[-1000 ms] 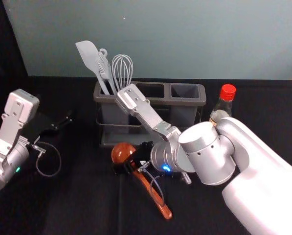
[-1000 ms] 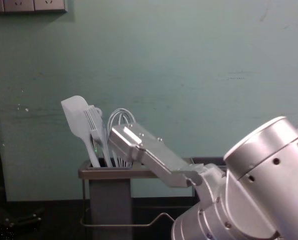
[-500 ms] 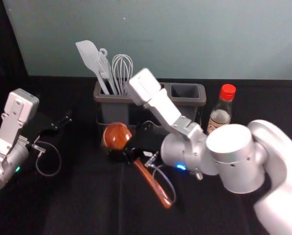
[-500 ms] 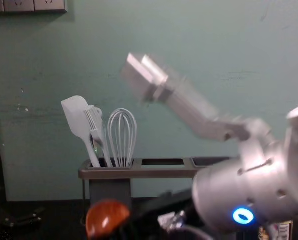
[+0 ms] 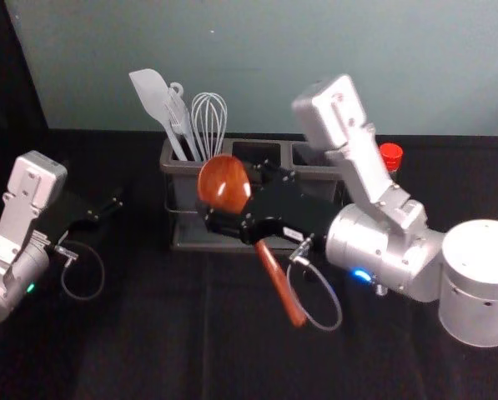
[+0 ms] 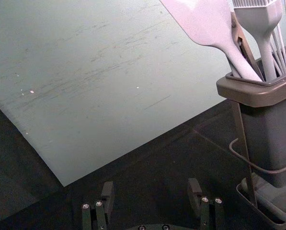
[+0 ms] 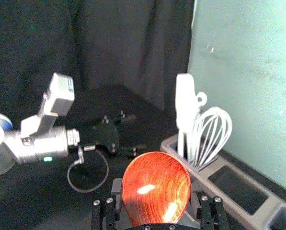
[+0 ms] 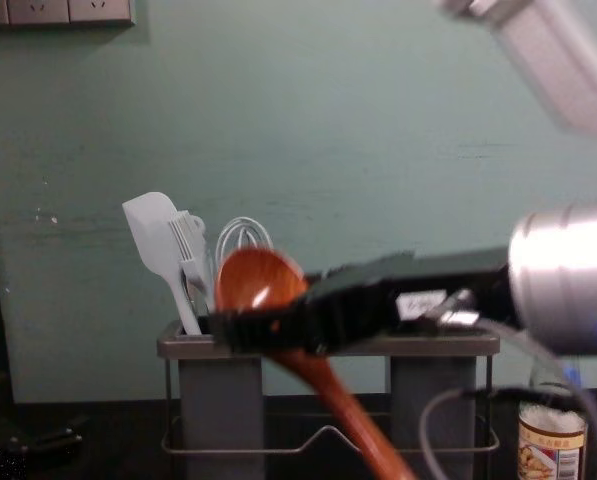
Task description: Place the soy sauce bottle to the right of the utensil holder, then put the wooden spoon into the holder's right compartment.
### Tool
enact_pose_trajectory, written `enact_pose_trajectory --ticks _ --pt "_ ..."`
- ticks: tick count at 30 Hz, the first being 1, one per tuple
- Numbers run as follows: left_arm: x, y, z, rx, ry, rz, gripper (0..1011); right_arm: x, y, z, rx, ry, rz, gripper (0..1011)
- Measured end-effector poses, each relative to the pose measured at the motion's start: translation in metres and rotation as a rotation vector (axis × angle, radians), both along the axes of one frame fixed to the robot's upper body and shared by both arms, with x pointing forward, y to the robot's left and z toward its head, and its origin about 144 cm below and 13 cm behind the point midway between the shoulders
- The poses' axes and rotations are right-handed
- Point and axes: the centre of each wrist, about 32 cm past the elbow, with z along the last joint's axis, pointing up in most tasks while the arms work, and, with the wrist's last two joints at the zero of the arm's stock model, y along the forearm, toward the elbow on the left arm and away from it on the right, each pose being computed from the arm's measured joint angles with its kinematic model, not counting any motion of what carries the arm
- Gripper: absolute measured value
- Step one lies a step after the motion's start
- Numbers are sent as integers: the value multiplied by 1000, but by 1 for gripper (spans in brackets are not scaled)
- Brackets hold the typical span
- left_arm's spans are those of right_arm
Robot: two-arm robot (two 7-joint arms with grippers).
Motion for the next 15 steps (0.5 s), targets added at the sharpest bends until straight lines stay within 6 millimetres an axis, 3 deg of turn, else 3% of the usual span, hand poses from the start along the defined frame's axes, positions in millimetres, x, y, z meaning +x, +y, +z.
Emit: enact_pose_trajectory --ticks 8,15 --pt "0 0 0 0 0 0 1005 -13 -22 10 69 -94 -17 836" --pt "0 0 0 0 0 0 1005 -11 -39 15 129 -162 -36 837"
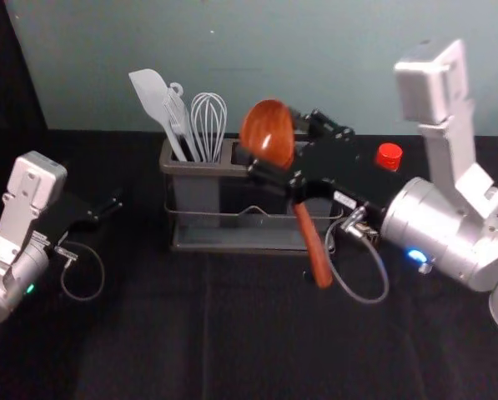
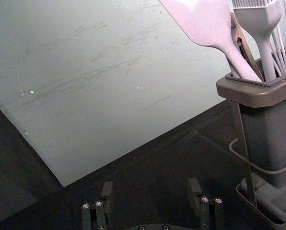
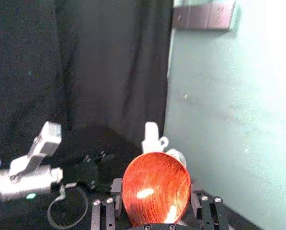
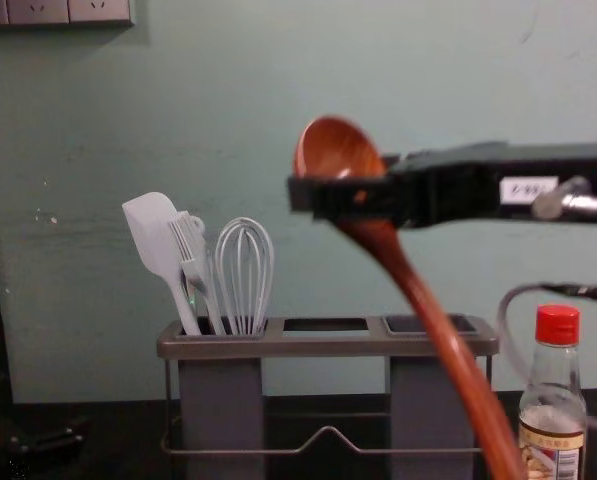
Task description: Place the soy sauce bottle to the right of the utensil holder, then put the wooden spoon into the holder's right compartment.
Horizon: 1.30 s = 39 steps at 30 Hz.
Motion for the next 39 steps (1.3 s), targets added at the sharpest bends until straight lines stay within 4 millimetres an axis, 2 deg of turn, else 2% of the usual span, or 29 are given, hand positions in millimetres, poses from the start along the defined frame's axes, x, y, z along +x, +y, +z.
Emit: enact_pose_trajectory --ticks 7,19,29,39 --pt "0 0 0 0 0 0 1005 16 -20 2 69 -67 19 836" --pt "0 0 0 0 0 0 1005 78 -58 8 96 -181 74 837" --pt "0 0 0 0 0 0 1005 117 -61 10 102 -212 80 836" --pt "0 0 0 0 0 0 1005 134 -48 4 85 -206 67 837"
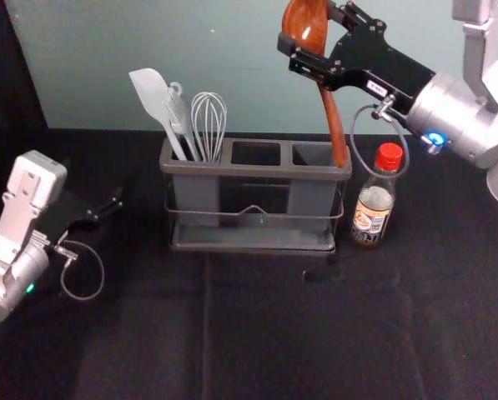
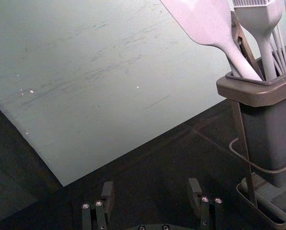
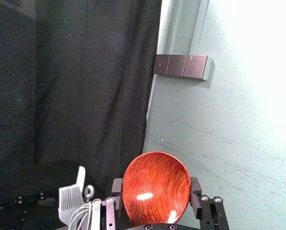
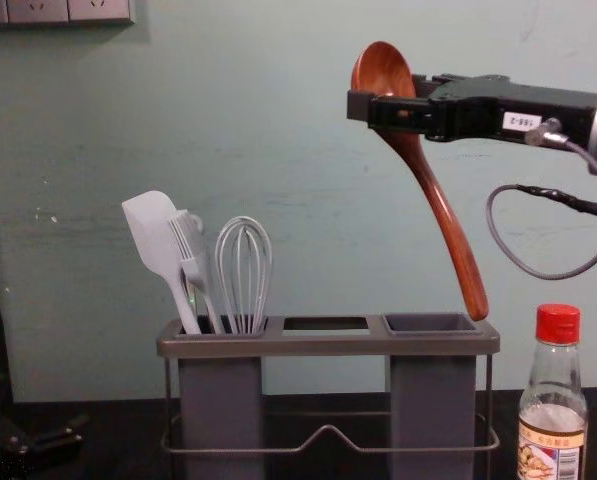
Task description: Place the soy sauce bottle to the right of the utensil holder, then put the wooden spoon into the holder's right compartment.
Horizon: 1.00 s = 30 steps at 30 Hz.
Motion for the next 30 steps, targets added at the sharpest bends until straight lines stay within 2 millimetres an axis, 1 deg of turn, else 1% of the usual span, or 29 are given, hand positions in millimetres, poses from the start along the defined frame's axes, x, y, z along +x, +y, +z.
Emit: enact_pose_trajectory --ticks 18,30 --pt "0 0 0 0 0 0 1005 21 18 -6 -17 8 -36 836" --pt "0 0 0 0 0 0 1005 25 25 -12 -25 20 -31 837"
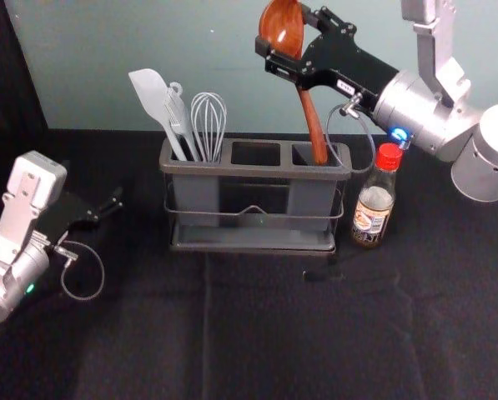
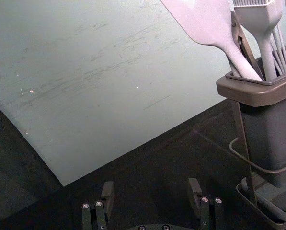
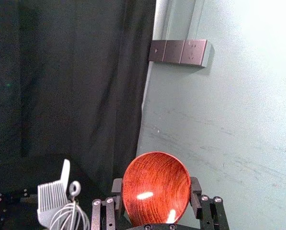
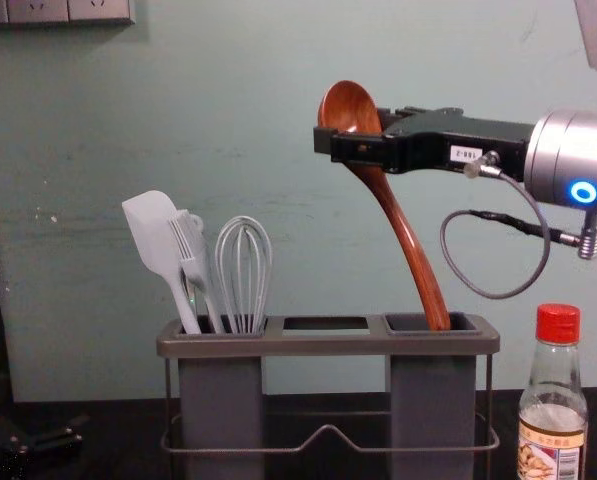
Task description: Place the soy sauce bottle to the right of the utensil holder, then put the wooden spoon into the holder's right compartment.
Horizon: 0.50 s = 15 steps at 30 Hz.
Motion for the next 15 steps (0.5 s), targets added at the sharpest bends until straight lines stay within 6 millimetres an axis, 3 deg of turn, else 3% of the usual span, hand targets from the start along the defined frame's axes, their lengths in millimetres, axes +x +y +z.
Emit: enact_pose_trajectory --ticks 15 --pt "0 0 0 0 0 0 1005 -6 -1 -20 -14 37 10 836"
